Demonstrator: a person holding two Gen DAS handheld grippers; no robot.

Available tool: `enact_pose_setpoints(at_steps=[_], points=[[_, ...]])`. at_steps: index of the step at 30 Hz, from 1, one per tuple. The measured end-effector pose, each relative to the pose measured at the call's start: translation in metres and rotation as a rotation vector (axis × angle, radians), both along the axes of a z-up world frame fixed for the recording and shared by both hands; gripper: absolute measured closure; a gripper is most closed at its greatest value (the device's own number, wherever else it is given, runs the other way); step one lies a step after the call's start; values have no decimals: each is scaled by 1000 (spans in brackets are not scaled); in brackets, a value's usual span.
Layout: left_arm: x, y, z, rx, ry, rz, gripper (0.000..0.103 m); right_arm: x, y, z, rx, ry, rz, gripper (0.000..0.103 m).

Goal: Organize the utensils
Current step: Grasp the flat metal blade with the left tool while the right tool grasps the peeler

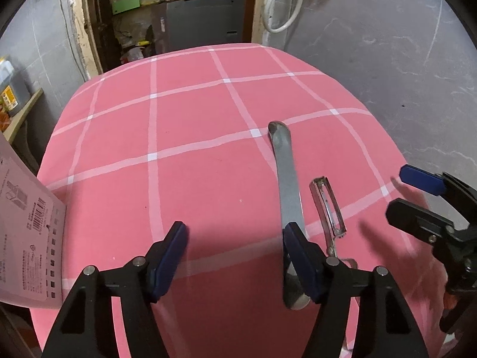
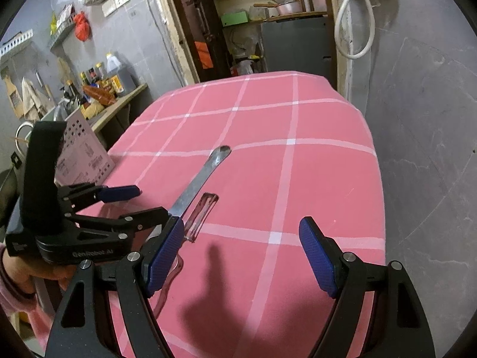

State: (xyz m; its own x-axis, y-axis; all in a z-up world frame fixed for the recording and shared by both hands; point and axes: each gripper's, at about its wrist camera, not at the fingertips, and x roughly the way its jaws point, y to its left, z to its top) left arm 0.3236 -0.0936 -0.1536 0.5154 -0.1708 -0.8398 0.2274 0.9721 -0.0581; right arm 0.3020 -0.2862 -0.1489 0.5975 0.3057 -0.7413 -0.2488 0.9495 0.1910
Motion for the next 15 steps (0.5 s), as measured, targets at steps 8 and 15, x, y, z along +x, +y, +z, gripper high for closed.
enact_pose_setpoints(at_steps=[8, 15], points=[[-8, 19, 3, -53, -4, 19, 37, -12, 28, -10, -120, 47, 83, 28], [-9, 34, 4, -95, 8, 48, 37, -14, 40, -7, -115, 46, 103, 28]])
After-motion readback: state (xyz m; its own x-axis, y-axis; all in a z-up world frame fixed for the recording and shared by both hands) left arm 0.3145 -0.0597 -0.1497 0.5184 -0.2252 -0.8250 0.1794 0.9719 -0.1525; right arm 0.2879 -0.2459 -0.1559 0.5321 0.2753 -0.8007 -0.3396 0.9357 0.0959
